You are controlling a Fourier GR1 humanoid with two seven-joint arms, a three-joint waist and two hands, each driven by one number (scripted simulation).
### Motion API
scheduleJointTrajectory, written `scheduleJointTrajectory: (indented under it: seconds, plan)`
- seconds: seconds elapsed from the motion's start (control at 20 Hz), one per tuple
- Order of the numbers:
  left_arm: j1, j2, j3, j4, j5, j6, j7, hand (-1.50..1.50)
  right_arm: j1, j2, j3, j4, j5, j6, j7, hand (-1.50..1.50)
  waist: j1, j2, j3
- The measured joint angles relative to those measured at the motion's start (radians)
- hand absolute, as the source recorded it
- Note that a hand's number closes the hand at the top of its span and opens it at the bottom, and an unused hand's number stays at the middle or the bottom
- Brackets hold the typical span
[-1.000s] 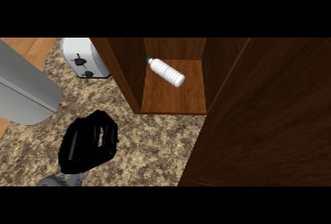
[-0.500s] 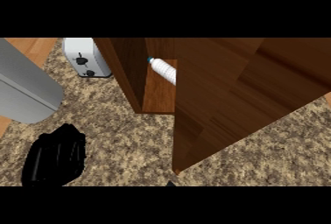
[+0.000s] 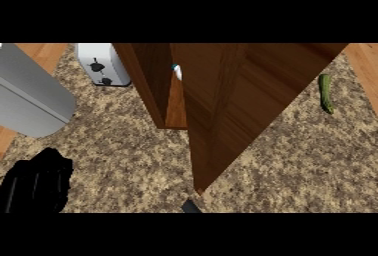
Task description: Pick up the bottled water, place it into the cabinet and close the cabinet
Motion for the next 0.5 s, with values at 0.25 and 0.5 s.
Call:
scheduleJointTrajectory:
  seconds: [0.25,0.5]
  plan:
    - [0.036,0.024,0.028,-0.002,0.012,-0.051,-0.016,1.50,-0.161,0.126,-0.130,0.223,-0.076,-0.062,-0.015,1.50,0.012,0.005,0.001]
    - [0.075,0.046,0.067,-0.006,0.030,-0.103,-0.027,1.50,-0.300,0.186,-0.313,0.465,-0.259,-0.015,-0.088,1.50,0.005,0.007,0.003]
